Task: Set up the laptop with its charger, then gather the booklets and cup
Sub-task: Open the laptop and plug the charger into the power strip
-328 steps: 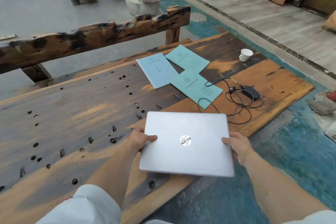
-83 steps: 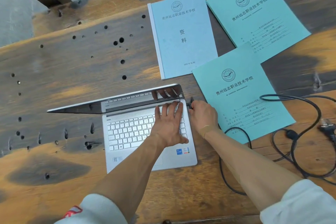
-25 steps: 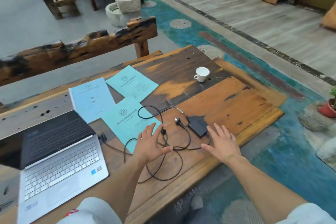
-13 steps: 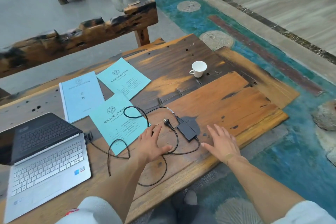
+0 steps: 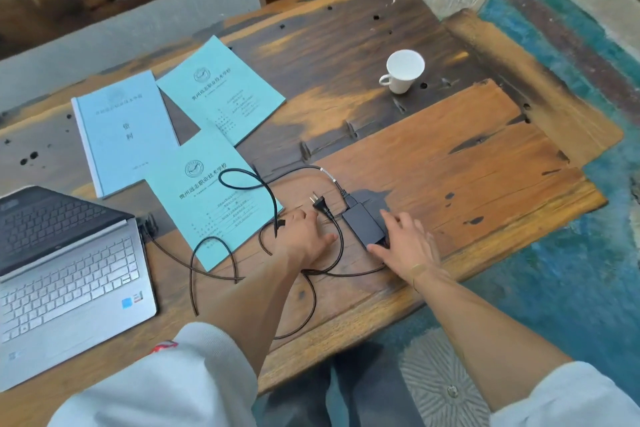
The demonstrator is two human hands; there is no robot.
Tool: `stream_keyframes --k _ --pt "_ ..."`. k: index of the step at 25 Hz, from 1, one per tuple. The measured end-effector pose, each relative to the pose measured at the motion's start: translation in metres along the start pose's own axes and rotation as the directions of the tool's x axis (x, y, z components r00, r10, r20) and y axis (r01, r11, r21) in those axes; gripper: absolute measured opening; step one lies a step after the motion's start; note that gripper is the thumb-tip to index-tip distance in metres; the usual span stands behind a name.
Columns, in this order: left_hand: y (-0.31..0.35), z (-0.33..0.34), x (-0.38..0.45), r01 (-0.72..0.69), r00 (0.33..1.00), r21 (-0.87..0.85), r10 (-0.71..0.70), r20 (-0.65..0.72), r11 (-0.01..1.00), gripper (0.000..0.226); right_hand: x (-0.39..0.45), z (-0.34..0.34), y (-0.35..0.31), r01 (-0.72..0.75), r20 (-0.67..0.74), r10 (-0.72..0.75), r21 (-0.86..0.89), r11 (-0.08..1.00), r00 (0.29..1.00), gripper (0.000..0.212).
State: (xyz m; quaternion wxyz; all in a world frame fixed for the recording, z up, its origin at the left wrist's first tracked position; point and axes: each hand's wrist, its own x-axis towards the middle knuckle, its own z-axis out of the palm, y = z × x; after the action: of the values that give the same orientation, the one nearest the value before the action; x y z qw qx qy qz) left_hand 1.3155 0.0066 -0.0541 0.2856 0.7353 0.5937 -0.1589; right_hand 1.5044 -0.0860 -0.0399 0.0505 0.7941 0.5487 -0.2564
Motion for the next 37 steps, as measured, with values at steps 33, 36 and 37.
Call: stream_keyframes --k 33,36,37 --pt "0.116 -0.158 -0.023 -0.616 0.663 -0.310 0.264 -0.701 0.725 0.030 -0.110 -0.096 0.060 -0.427 -0.408 0.474 0.207 0.880 0.780 0.052" --pt "0.156 -0.145 -0.037 -0.716 0.589 -0.250 0.372 -0.717 0.651 0.032 -0.160 -0.084 0.079 -0.538 -0.411 0.607 0.282 0.794 0.680 0.054" --pt "0.168 -0.138 -0.044 -0.739 0.568 -0.221 0.414 -0.712 0.636 0.032 -0.178 -0.080 0.085 -0.570 -0.408 0.644 0.301 0.764 0.648 0.053"
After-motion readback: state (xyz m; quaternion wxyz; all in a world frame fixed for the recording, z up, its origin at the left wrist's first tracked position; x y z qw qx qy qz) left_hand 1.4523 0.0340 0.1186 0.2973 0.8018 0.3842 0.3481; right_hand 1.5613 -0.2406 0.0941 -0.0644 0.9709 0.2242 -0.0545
